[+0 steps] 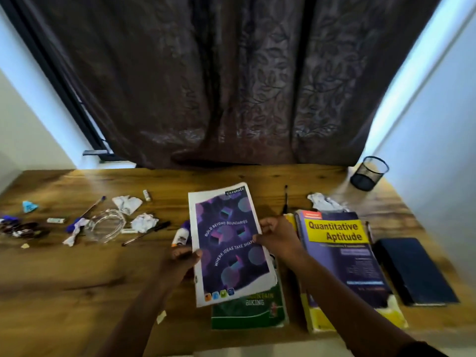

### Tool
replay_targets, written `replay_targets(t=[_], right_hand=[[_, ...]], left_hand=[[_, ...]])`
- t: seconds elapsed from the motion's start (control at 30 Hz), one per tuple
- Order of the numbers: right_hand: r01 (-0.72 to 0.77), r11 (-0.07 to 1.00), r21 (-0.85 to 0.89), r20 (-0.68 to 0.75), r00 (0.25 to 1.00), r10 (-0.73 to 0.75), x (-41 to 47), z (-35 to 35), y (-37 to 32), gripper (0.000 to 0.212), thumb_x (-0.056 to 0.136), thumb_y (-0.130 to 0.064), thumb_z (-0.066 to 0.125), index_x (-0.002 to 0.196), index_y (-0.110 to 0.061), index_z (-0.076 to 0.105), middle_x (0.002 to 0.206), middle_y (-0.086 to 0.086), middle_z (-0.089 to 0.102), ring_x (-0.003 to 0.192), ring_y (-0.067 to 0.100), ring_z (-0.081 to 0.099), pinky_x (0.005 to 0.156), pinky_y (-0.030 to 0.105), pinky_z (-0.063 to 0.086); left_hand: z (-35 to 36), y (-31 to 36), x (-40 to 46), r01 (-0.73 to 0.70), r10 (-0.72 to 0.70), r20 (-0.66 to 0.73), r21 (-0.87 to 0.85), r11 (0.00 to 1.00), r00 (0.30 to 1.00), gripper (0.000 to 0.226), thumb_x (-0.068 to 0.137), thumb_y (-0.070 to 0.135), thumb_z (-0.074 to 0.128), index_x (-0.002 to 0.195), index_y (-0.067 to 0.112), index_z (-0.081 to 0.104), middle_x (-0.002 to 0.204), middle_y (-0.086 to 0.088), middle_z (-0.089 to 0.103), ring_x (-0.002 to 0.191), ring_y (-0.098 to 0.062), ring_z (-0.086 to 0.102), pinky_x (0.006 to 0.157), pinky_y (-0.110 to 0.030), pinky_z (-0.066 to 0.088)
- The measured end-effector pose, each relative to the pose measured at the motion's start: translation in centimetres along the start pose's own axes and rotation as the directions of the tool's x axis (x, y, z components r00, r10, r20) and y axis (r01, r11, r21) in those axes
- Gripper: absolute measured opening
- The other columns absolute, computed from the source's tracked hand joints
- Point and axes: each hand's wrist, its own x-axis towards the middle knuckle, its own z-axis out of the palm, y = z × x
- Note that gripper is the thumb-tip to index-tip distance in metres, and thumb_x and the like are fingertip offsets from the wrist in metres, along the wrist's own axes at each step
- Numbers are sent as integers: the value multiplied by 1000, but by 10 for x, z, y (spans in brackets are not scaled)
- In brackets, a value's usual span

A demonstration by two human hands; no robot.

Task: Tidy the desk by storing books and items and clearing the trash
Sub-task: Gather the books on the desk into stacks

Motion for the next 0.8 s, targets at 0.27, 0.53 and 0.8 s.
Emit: replay_targets(t=[0.27,0.53,0.8], right_hand=[[-65,975,-210,-99,994,45,-46,-9,56,21,90,-23,72,111,-22,72,107,-4,75,91,15,67,65,19,51],[-19,881,-473,-73,997,-18,-62,-8,58,32,93,-23,72,121,-14,61,119,6,69,106,25,68,83,31,57],[94,822,-561,52,996,-78,-64,-5,50,46,95,-28,72,133,-10,54,133,10,62,122,27,62,94,33,53]], left_hand=[[63,-42,-2,-10,15,-20,204,979,1000,8,101,11,61,100,17,65,65,-4,71,63,-24,64,56,-33,52],[73,-45,-10,-136,246,-151,517,845,957,22,90,11,74,101,30,69,84,5,74,59,-14,72,55,-38,61],[73,-36,-23,-156,315,-176,591,791,933,23,91,12,71,108,27,73,88,9,70,62,-9,67,59,-29,54]])
